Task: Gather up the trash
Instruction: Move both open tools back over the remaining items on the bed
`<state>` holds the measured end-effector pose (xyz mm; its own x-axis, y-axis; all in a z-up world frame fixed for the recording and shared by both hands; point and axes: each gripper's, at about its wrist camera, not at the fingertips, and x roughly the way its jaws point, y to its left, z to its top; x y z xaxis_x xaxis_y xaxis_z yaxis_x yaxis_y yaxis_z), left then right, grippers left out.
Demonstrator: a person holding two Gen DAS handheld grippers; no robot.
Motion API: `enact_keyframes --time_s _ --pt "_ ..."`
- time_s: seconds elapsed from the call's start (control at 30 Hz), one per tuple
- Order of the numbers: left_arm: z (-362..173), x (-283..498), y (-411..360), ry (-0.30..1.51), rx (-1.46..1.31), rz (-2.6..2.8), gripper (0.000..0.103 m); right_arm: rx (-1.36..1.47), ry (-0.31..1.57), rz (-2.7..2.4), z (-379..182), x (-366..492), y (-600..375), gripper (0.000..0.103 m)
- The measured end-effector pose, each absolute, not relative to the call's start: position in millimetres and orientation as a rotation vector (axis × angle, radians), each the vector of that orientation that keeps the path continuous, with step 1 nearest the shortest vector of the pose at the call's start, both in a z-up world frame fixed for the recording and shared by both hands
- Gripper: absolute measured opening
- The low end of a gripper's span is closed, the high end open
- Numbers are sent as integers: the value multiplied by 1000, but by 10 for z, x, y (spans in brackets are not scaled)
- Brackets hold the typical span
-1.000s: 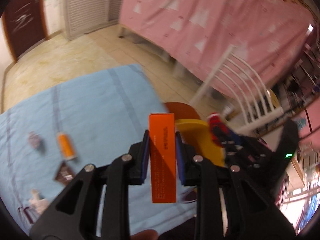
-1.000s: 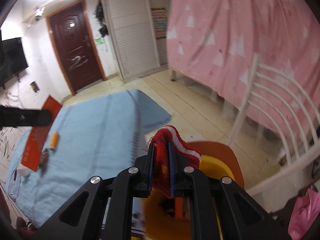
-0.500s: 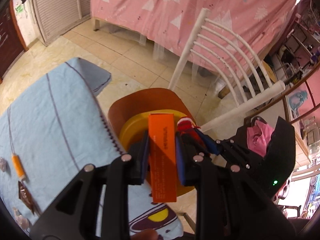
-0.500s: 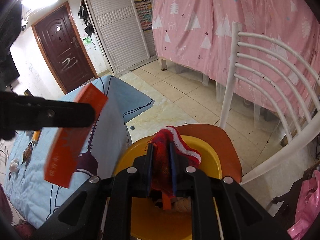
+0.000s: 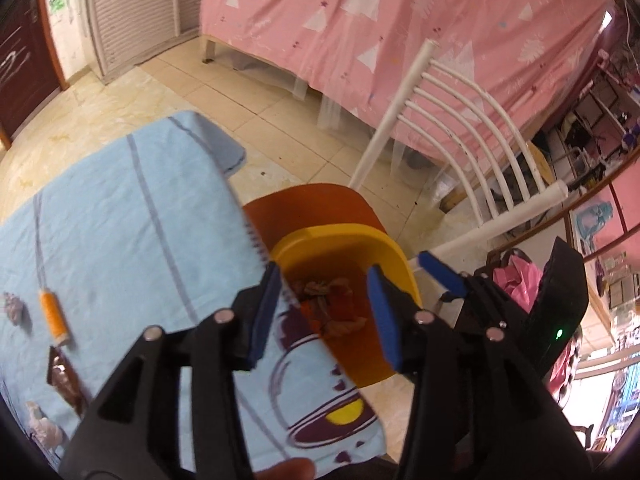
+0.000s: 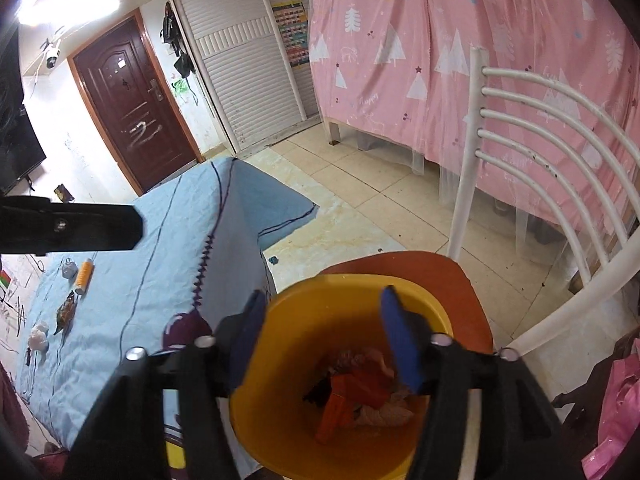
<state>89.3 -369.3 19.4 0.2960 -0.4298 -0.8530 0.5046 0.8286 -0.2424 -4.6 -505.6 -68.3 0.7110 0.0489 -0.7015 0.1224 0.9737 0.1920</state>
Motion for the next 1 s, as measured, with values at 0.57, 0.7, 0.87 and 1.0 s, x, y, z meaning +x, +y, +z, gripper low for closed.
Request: enact_keyframes --time_s 0.57,0.7,0.87,1.0 --pt "481 993 -2073 1010 -35 -391 51 74 735 148 -202 289 -3921 58" --pt "496 1026 -1719 1002 -52 -333 51 39 741 199 -154 358 -3600 58" --pt "474 1084 -1356 994 -54 -273 51 8 754 244 -128 437 -3267 58" --pt "408 1165 -1103 1004 -59 -231 51 -18 768 285 -148 502 -2962 58"
